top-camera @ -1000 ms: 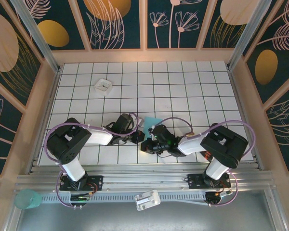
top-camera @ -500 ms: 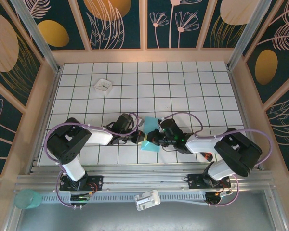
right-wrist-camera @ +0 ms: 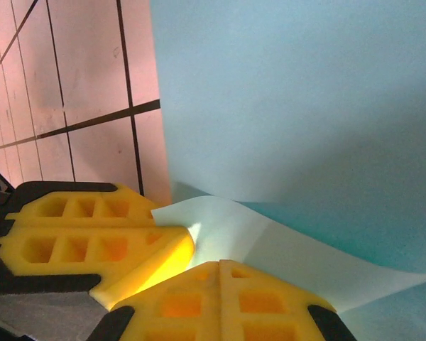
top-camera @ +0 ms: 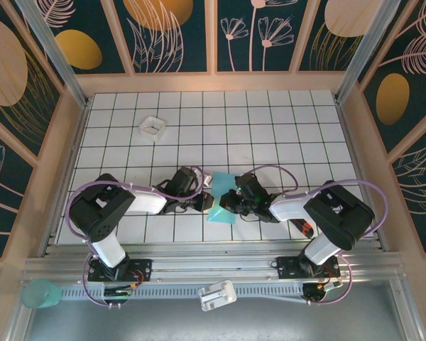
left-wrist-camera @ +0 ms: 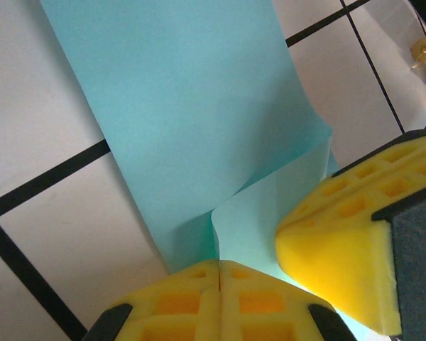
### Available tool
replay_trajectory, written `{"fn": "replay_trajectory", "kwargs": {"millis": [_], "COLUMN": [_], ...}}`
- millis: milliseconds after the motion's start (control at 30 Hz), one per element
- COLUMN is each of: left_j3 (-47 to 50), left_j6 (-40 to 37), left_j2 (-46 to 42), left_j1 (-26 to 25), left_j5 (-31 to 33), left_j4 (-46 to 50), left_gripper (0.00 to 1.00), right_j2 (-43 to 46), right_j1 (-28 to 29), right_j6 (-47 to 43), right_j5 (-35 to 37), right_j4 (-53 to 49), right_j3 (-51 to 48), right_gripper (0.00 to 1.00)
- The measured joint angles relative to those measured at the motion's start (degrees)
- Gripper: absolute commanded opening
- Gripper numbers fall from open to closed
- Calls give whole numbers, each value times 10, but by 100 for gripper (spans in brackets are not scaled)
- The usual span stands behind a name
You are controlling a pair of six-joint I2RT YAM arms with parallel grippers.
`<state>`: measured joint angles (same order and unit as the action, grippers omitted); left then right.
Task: Fold a paper plane with a square sheet of paper (pick it up from the middle)
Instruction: Fold the triangle a second time at the center of the table.
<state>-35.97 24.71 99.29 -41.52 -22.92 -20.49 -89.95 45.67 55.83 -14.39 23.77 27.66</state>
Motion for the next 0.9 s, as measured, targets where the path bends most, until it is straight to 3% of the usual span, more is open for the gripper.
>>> {"fn": "replay_trajectory", "kwargs": {"millis": [400, 667, 900], "left_j3": [-5, -6, -6], "left_j6": [-5, -6, -6], "left_j2": [3, 4, 4], "left_j1": [0, 0, 0], "left_j5": [0, 0, 0], "left_j4": [6, 6, 6], "left_gripper": [0, 0, 0], "right_j2": [10, 64, 72], "right_j1": [-21, -55, -23], "right_j6": [2, -15, -35], "right_j5": [-3, 0, -2], "right_j4": [15, -33, -37], "right_j3": [-29, -40, -14], "right_gripper": [0, 0, 0]}}
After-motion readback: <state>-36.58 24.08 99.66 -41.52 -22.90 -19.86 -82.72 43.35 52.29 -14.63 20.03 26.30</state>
